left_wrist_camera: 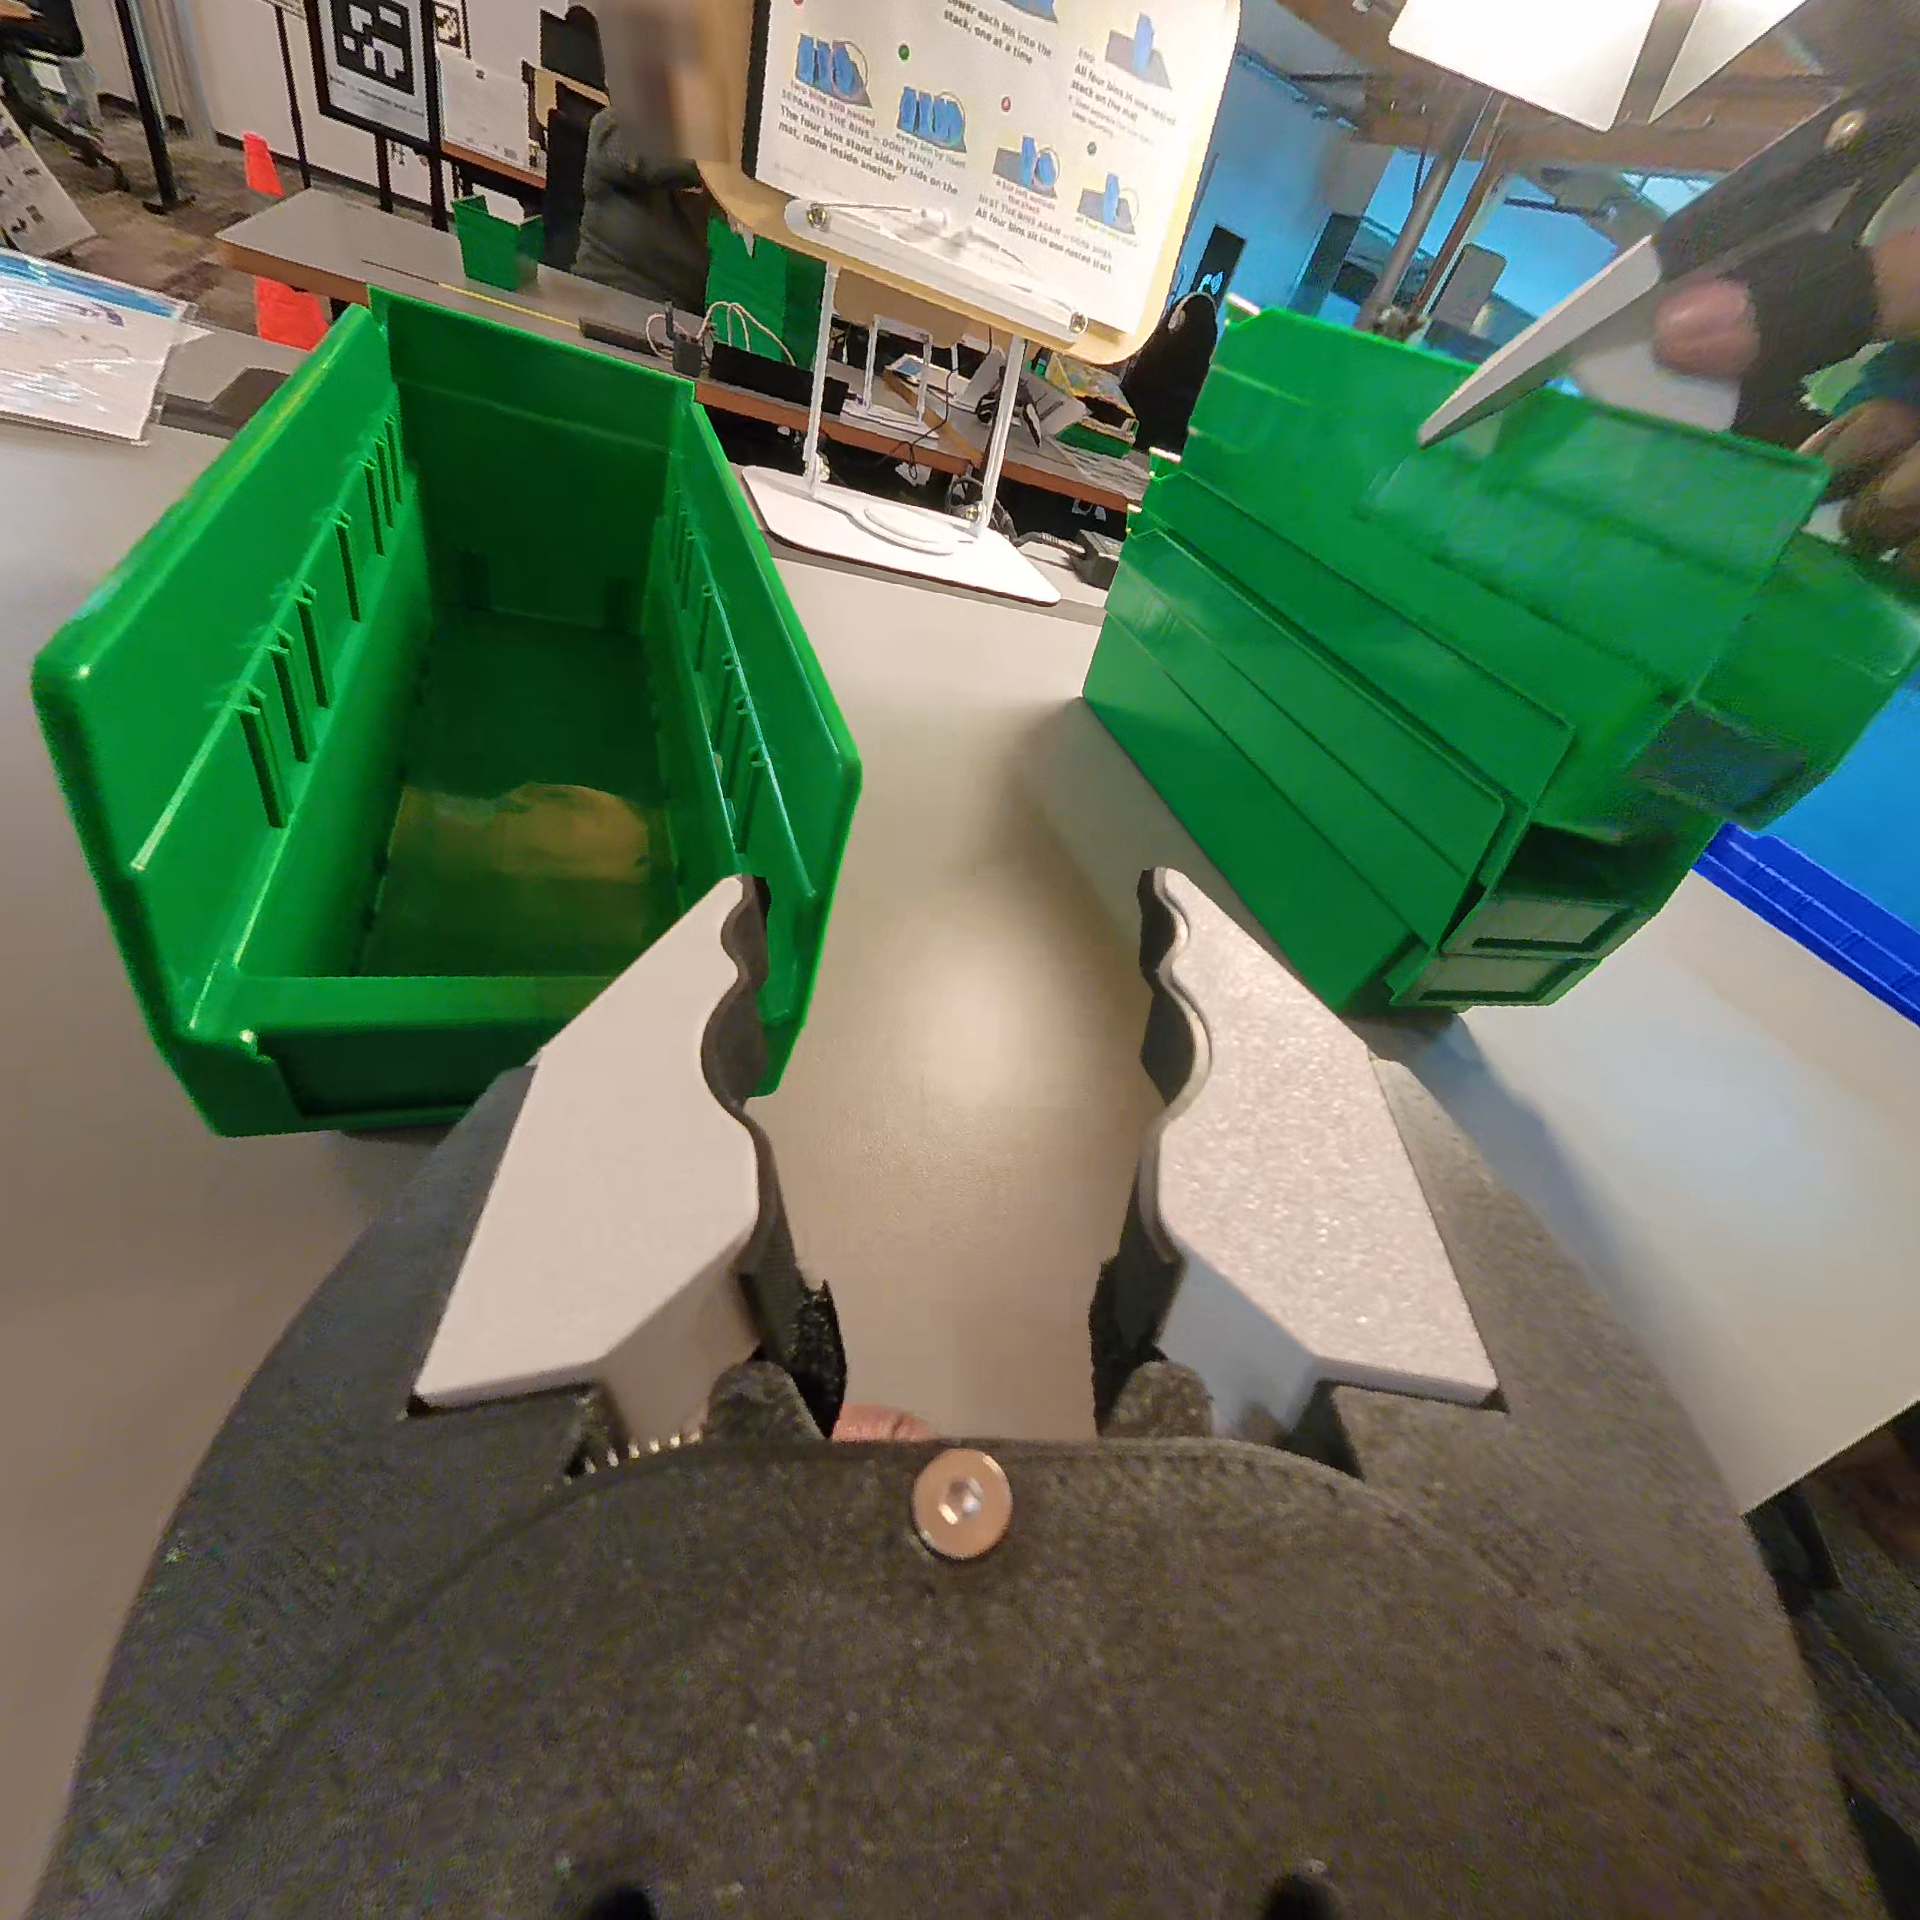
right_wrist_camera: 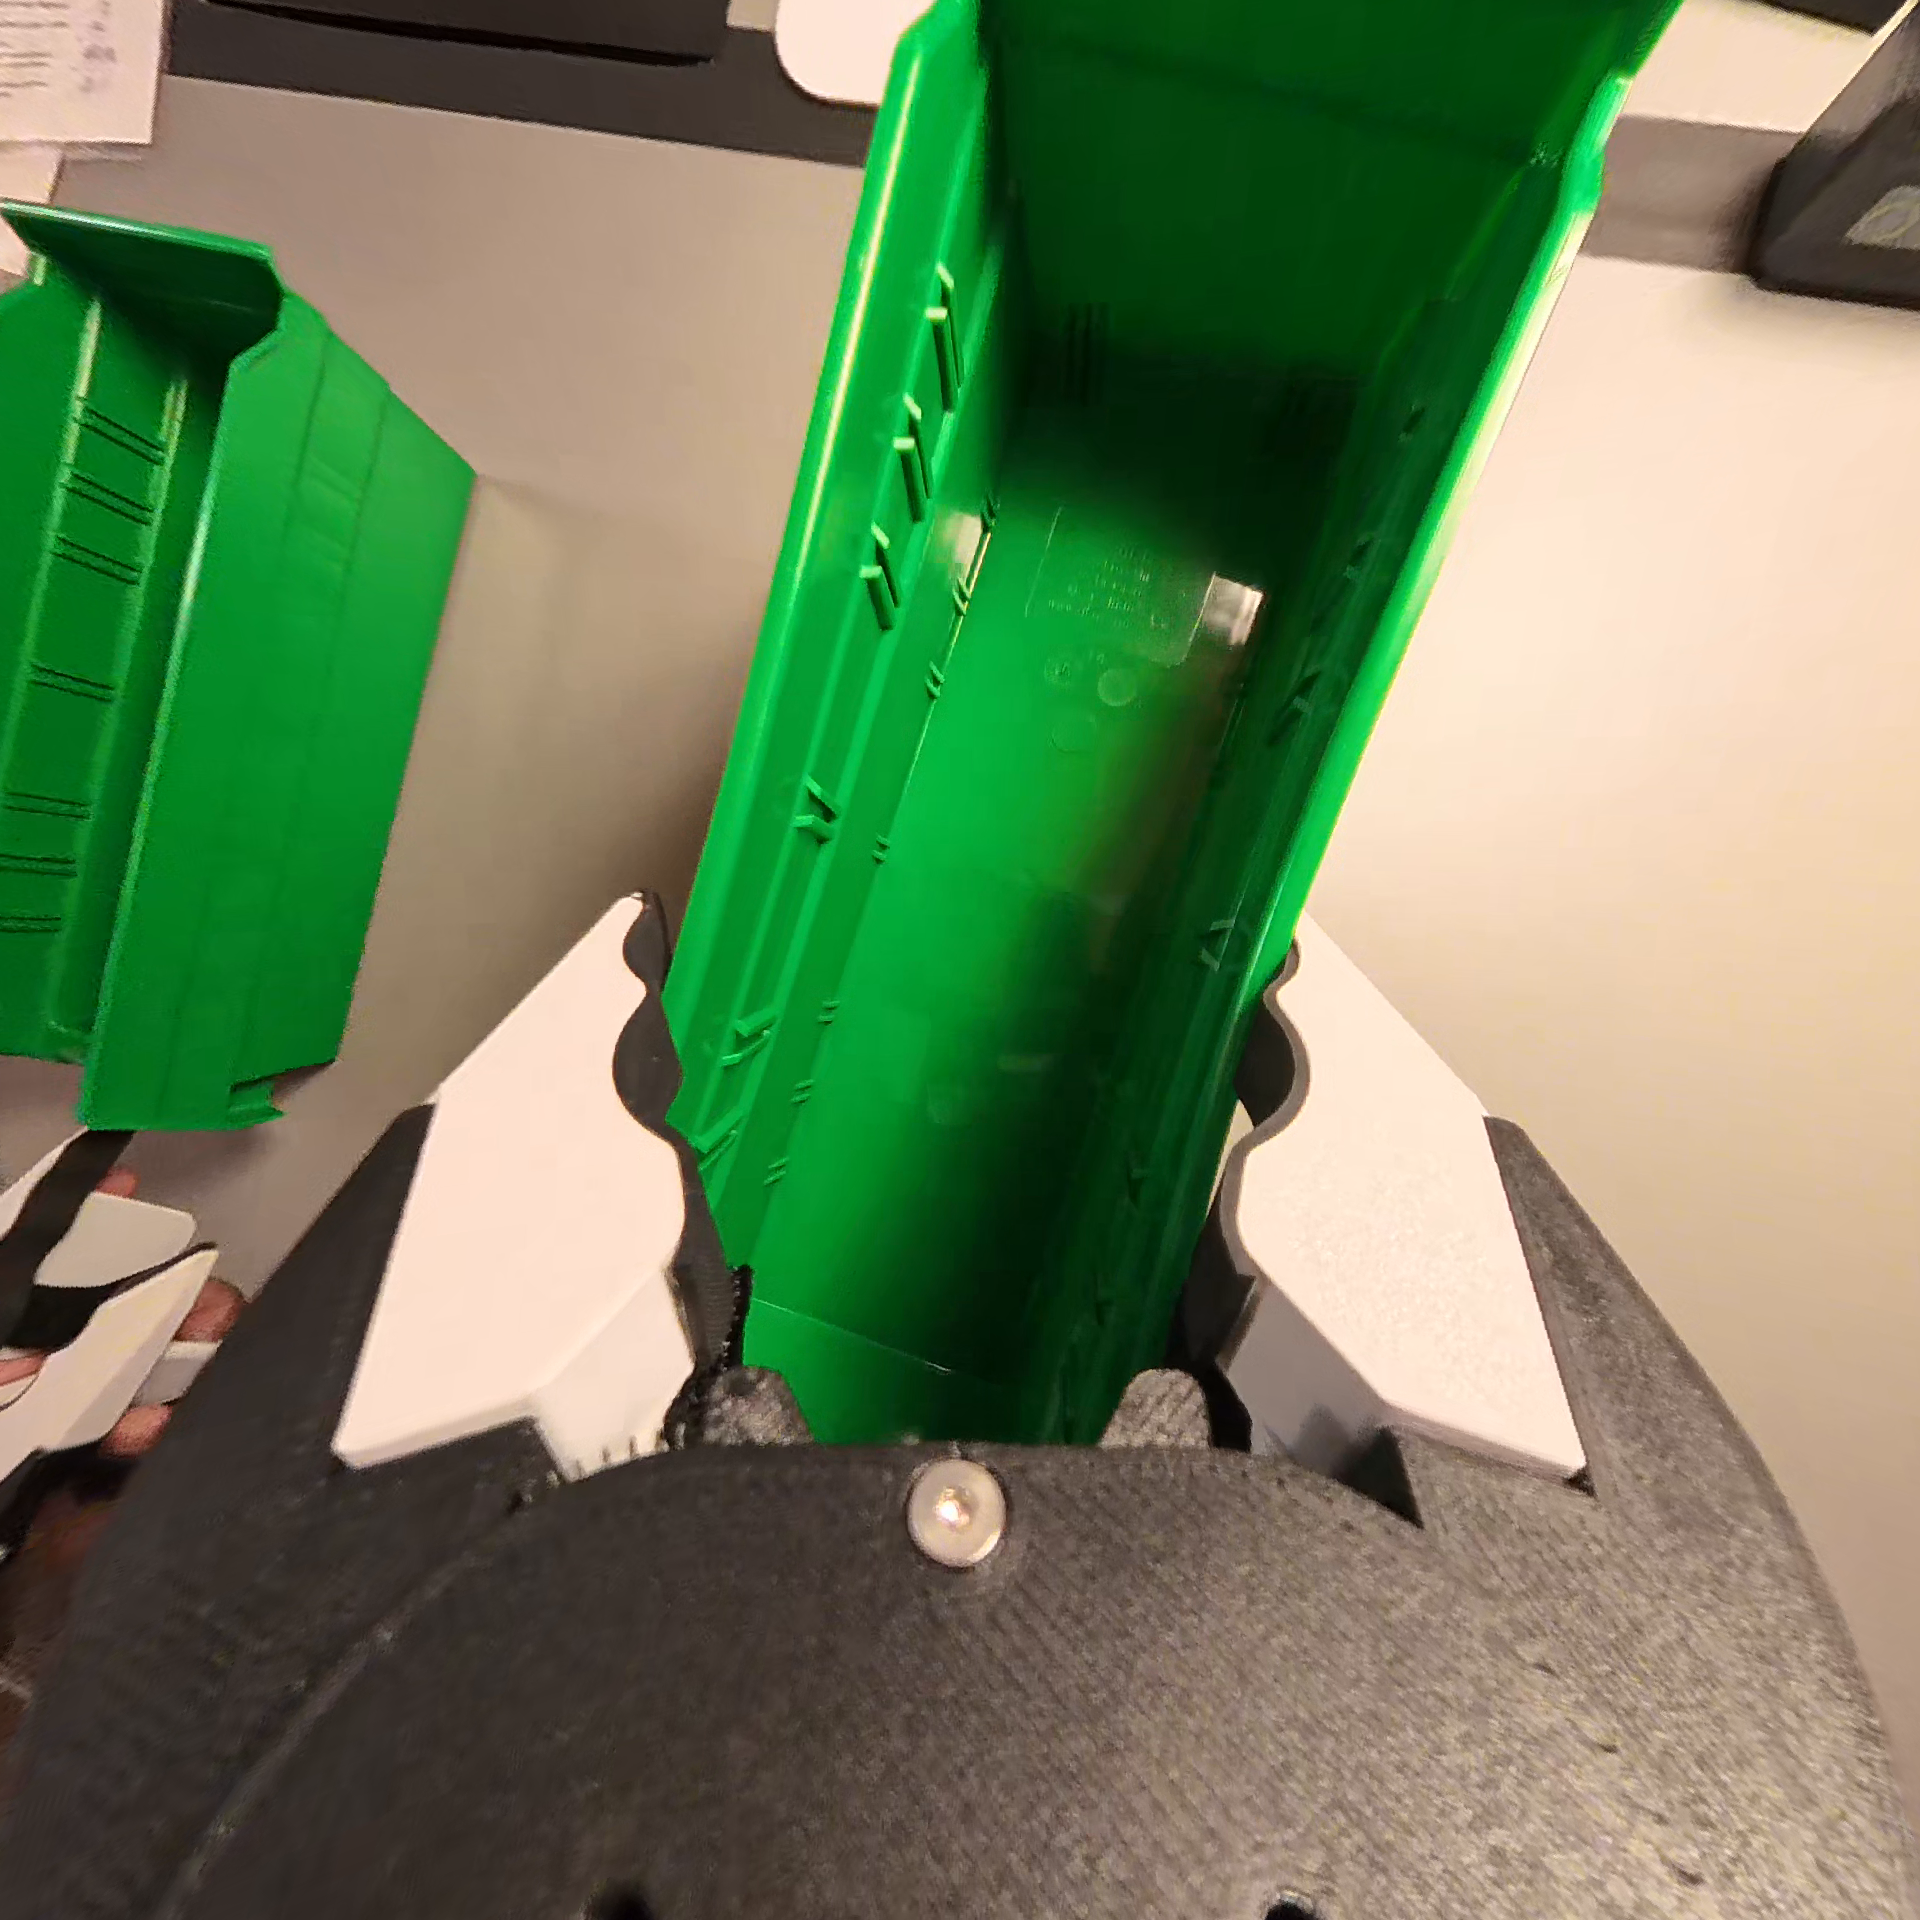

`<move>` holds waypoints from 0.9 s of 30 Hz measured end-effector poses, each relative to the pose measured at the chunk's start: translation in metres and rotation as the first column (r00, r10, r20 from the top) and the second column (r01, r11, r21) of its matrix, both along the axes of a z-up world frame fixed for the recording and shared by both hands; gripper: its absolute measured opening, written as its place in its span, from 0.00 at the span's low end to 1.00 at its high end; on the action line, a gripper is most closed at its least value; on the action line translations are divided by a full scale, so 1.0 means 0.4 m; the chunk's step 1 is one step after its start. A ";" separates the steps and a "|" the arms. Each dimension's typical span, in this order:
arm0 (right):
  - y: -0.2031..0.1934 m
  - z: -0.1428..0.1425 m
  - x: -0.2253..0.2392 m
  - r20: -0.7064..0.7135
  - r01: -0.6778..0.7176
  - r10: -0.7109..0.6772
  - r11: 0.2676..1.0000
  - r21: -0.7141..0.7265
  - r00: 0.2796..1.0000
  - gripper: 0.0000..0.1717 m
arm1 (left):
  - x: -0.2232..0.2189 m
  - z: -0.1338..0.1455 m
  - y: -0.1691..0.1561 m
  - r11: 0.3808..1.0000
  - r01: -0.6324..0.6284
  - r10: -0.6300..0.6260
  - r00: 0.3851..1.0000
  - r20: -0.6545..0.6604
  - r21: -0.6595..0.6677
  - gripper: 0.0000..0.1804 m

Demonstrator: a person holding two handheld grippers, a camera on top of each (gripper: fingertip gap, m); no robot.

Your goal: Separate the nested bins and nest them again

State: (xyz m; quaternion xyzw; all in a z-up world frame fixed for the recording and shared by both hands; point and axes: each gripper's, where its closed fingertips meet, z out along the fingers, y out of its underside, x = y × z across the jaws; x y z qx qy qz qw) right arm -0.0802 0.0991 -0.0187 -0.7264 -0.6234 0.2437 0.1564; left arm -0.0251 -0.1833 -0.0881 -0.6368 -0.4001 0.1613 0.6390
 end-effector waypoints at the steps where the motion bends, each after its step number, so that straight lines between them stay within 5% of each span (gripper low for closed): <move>1: 0.001 -0.010 -0.002 0.003 0.002 -0.002 1.000 0.003 1.000 0.64 | 0.000 0.000 0.000 1.000 0.001 -0.001 1.000 0.000 0.000 0.40; 27: -0.002 -0.082 0.006 0.025 -0.016 0.013 0.996 0.090 1.000 0.77 | 0.001 0.002 -0.001 1.000 -0.001 0.001 1.000 -0.004 0.004 0.40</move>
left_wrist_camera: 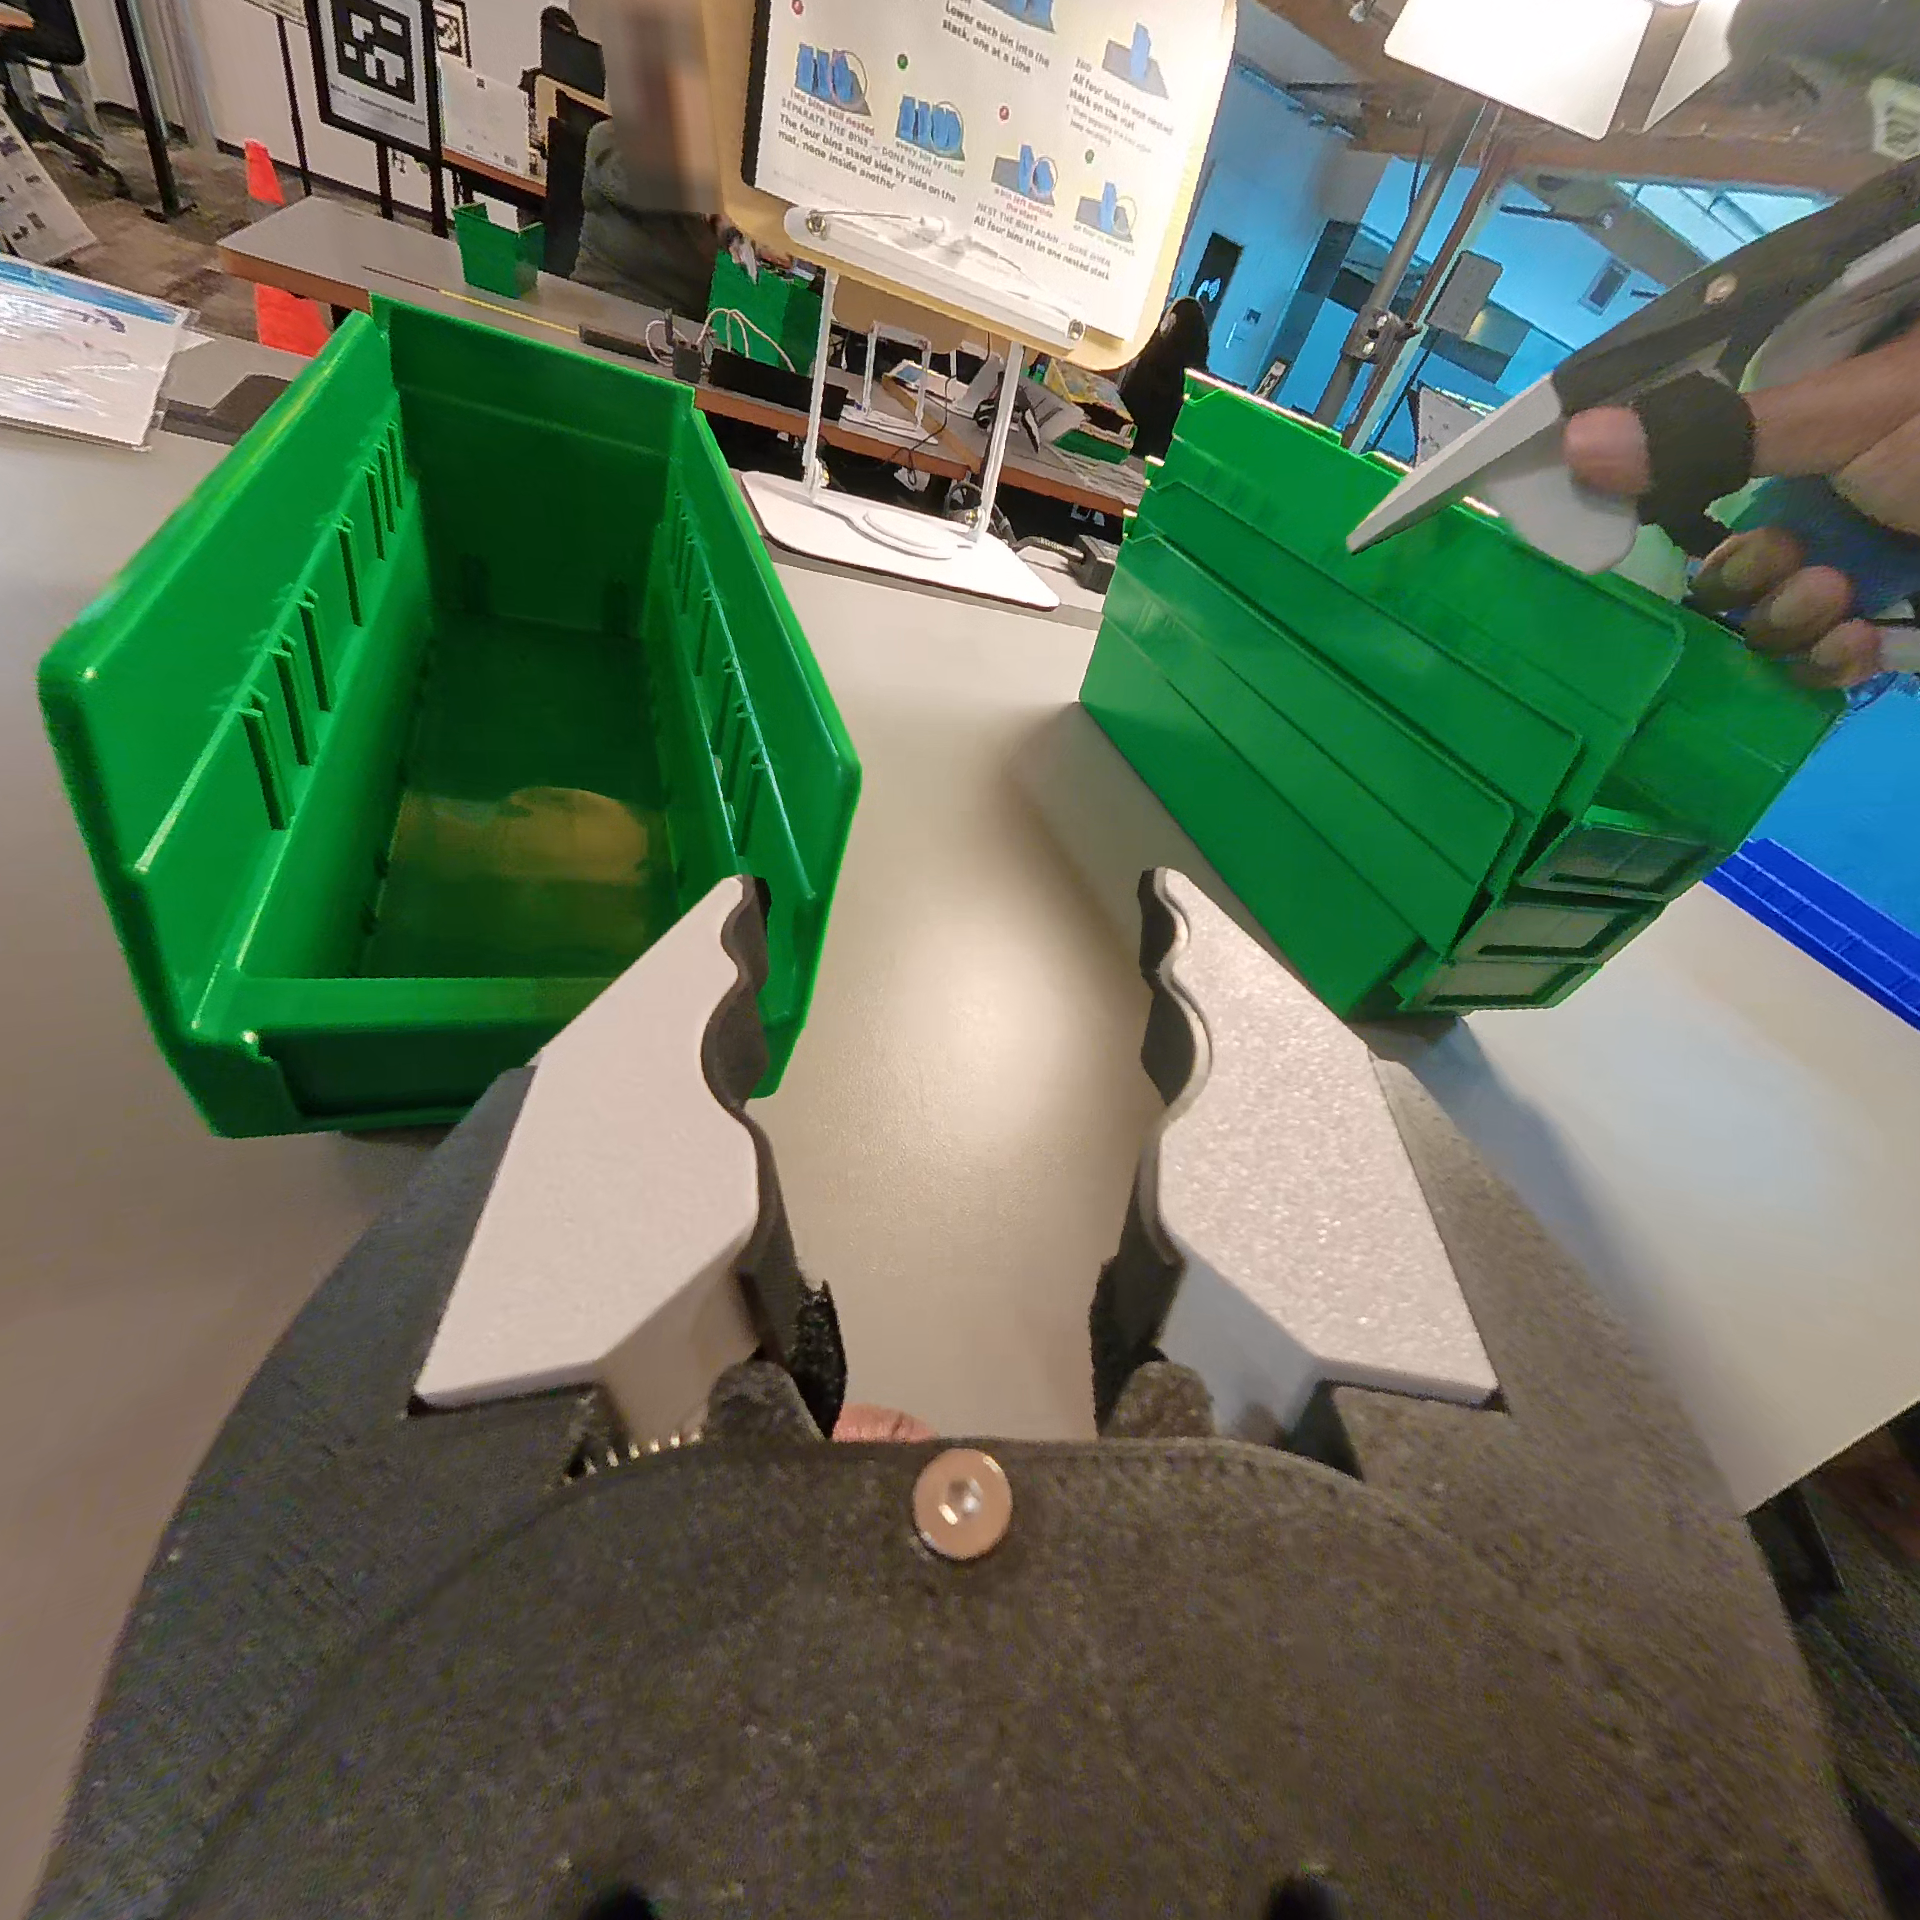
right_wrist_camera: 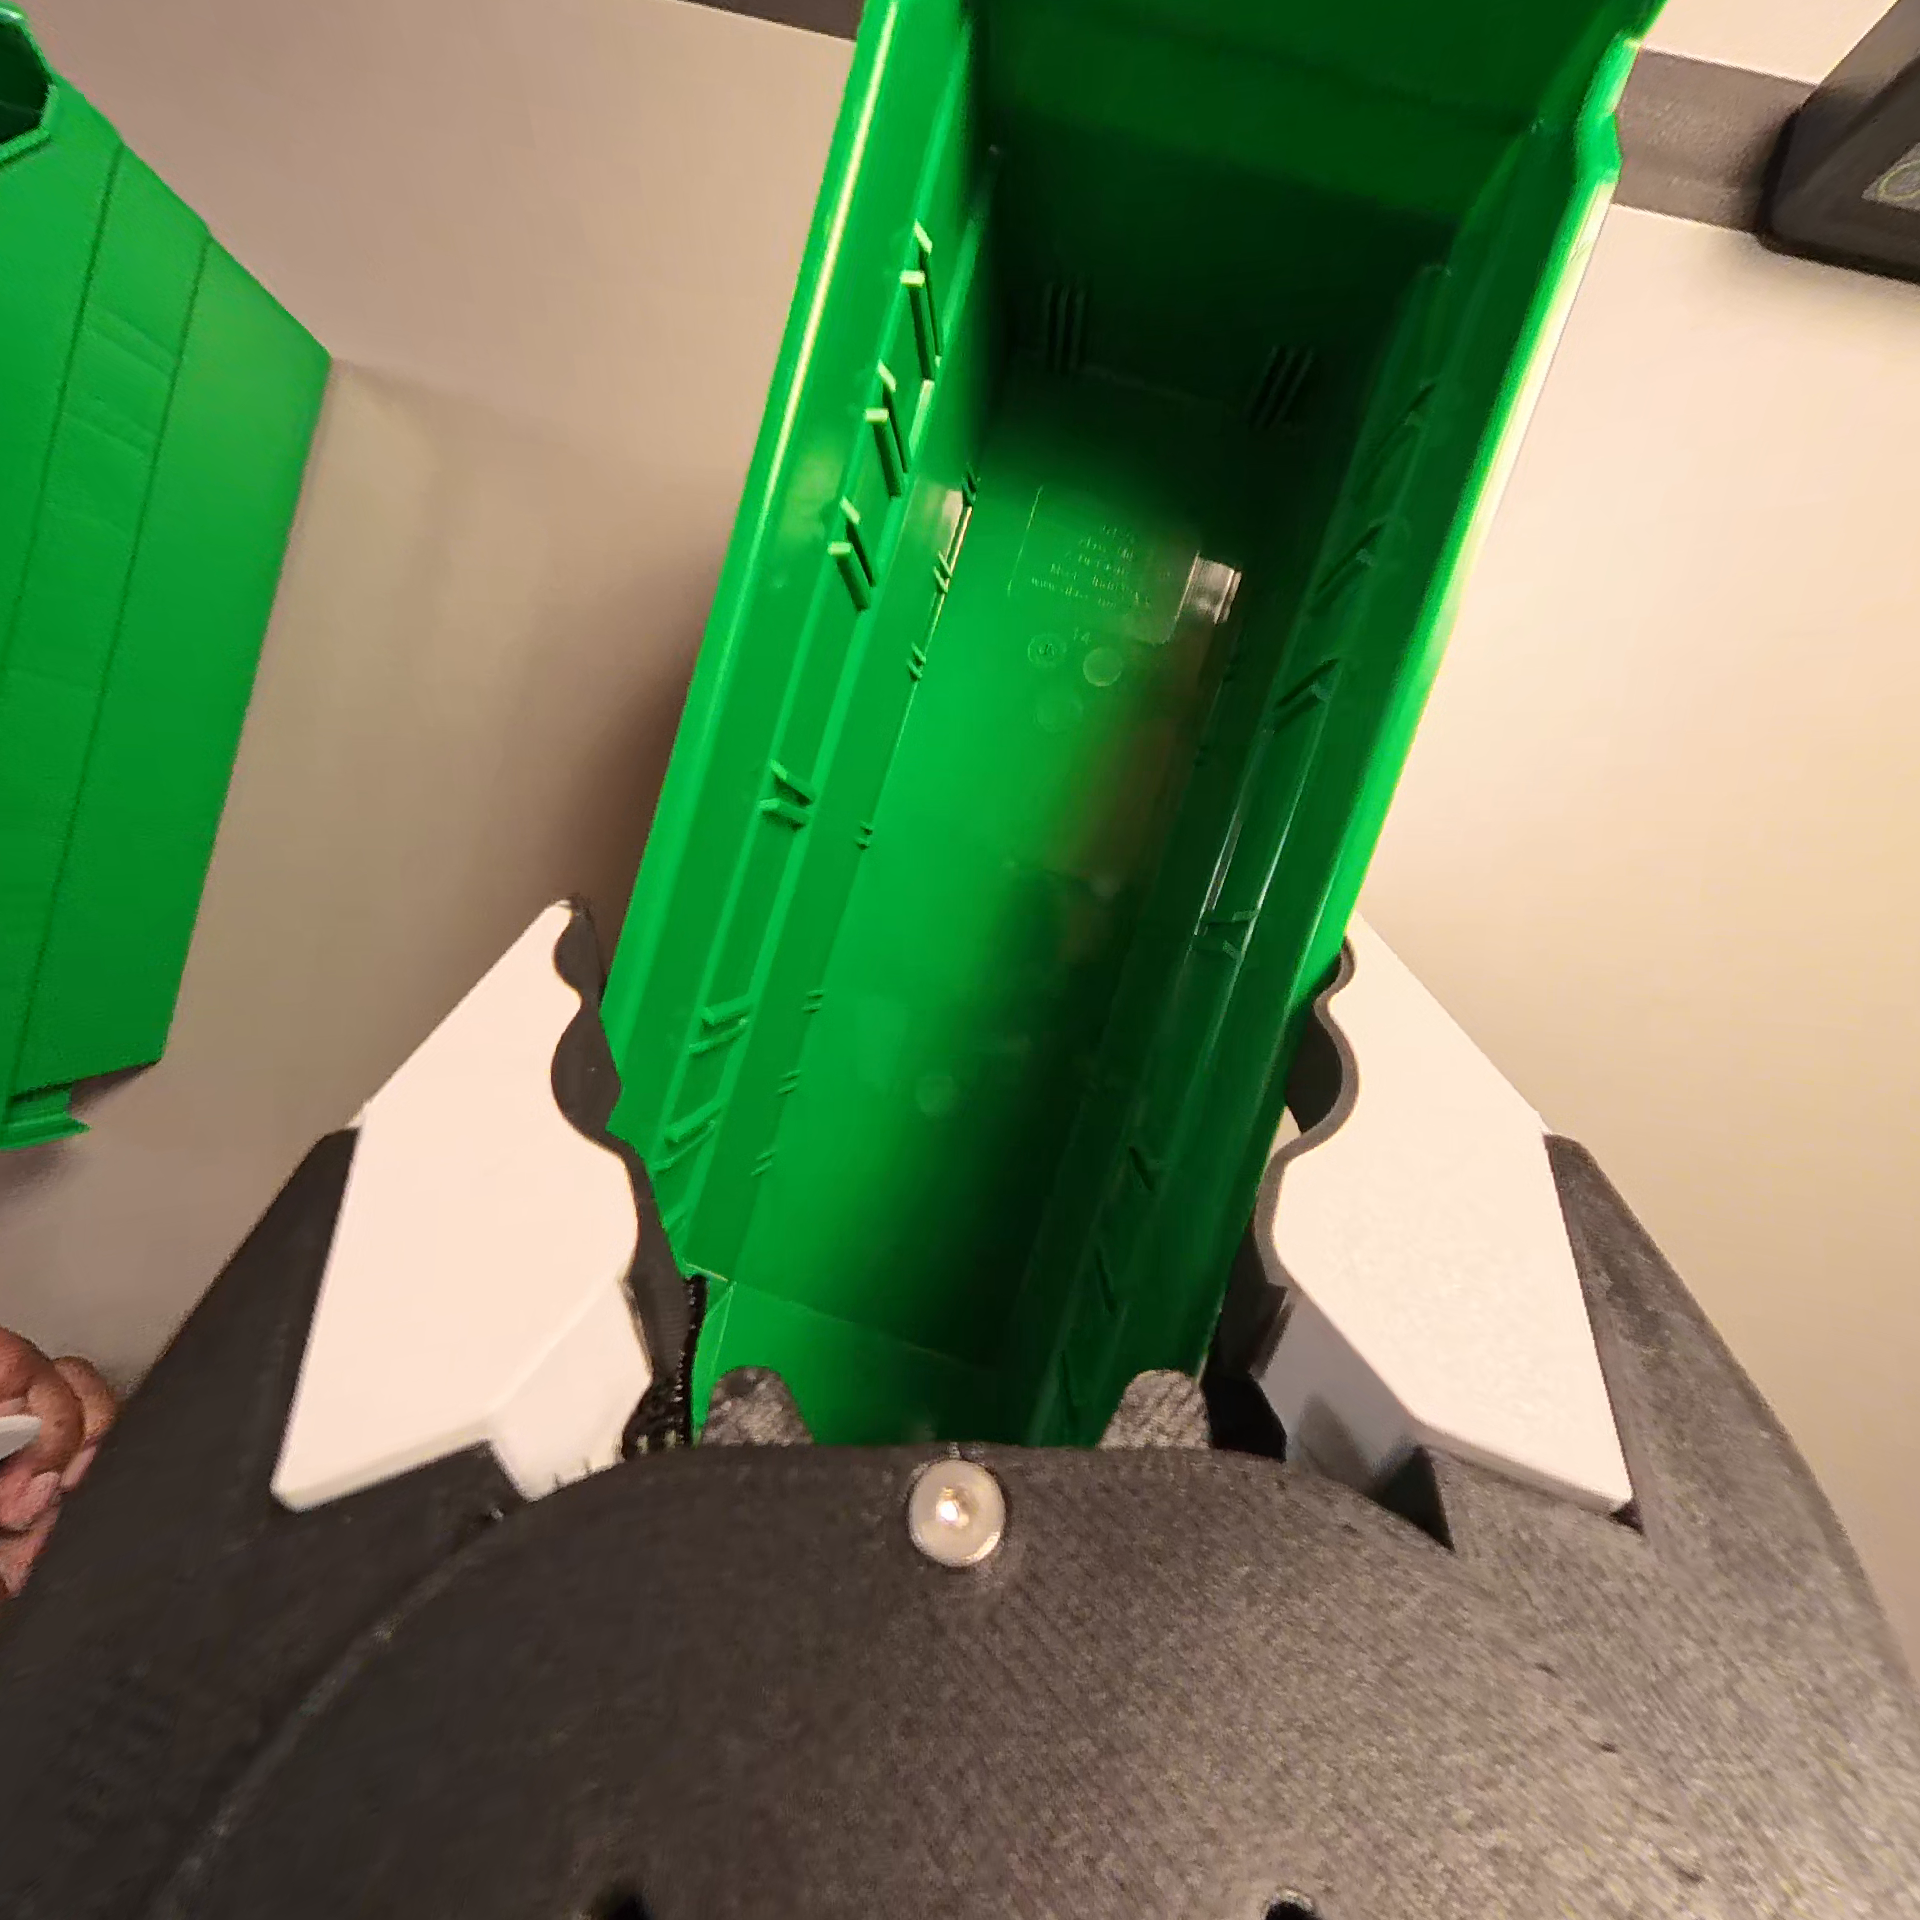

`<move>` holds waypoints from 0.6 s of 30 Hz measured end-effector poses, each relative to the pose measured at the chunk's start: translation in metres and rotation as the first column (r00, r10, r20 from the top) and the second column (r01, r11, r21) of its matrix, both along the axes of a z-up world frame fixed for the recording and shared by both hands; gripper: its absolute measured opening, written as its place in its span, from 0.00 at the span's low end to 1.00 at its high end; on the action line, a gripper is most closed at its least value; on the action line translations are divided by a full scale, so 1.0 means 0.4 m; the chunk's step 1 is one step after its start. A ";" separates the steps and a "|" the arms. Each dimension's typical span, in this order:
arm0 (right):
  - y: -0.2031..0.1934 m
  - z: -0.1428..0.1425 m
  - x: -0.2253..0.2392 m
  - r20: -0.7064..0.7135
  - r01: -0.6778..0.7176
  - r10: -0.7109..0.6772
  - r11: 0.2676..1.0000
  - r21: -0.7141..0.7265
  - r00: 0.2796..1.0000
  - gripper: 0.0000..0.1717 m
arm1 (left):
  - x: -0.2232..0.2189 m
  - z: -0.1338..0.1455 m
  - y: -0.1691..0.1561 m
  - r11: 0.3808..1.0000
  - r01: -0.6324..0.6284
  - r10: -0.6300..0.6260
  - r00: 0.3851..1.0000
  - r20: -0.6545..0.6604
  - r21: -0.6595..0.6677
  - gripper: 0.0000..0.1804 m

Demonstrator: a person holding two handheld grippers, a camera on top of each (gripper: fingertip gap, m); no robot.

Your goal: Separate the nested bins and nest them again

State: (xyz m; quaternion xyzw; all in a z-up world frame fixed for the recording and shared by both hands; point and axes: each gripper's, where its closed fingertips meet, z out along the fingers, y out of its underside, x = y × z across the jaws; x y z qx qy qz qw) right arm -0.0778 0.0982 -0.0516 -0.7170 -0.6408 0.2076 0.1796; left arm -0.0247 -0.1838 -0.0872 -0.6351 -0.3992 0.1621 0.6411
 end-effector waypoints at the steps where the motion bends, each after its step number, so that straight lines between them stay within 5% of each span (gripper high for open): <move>1: 0.000 0.008 0.003 -0.013 -0.007 0.007 1.000 0.006 1.000 0.78 | 0.000 0.000 0.000 1.000 0.000 0.000 1.000 0.000 0.001 0.40; 6: -0.029 0.114 0.033 -0.239 -0.070 0.065 0.997 -0.015 0.969 0.78 | 0.000 -0.001 0.001 1.000 0.001 -0.001 1.000 0.004 -0.003 0.40; 11: -0.088 0.225 0.153 -0.595 -0.206 0.129 0.977 -0.062 0.793 0.76 | 0.002 0.001 0.001 1.000 -0.003 0.003 1.000 -0.009 -0.011 0.40; 18: -0.099 0.125 0.380 -0.807 -0.317 0.127 0.945 -0.078 0.577 0.67 | 0.033 0.006 0.001 0.999 0.003 -0.004 0.999 -0.046 -0.038 0.42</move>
